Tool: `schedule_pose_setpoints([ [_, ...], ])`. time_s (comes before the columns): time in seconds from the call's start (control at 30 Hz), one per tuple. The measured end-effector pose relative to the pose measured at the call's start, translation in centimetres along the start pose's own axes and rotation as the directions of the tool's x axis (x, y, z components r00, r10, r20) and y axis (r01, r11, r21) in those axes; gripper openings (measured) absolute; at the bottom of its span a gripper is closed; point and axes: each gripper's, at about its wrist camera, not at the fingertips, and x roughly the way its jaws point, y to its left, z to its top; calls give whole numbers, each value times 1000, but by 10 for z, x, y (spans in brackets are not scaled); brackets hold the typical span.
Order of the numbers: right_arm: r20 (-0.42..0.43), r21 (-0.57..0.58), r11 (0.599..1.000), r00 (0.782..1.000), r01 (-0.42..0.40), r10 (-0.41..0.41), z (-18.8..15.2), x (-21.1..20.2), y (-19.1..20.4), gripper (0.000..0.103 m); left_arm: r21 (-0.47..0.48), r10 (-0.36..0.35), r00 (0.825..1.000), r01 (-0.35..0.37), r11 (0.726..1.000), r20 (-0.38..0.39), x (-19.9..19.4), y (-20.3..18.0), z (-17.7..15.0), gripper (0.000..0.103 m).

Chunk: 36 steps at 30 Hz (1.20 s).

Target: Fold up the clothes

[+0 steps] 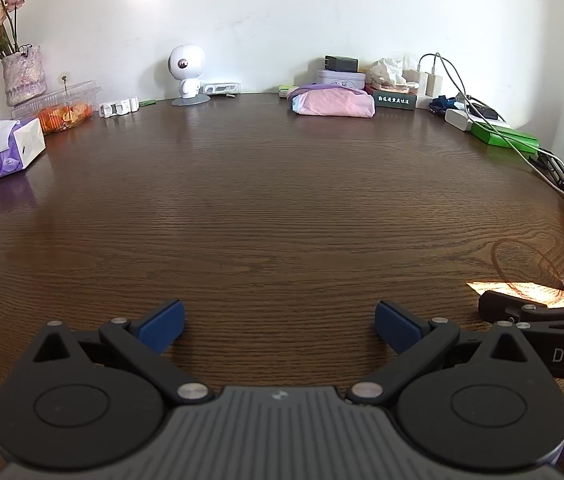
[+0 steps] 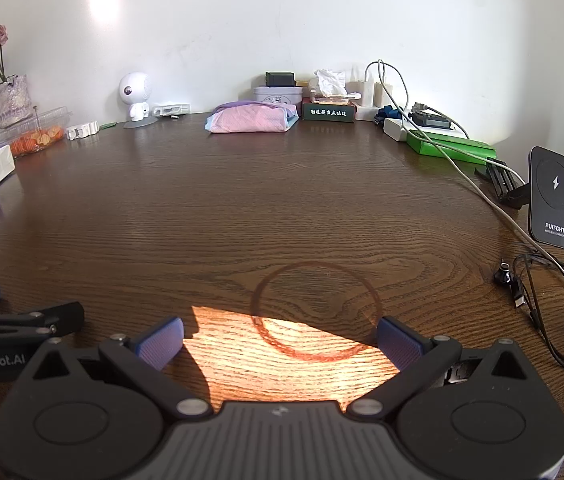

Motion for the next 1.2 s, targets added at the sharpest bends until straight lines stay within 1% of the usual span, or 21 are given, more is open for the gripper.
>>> schedule_pose_setpoints([
  [0.33, 0, 0, 1000, 1000, 0, 0, 0, 0, 0, 103, -5, -2, 1000, 2, 1000, 1, -2, -11, 2, 103],
  [1.2, 0, -1, 1000, 1000, 0, 0, 0, 0, -1, 103, -1, 0, 1000, 0, 1000, -1, -1, -11, 2, 103],
])
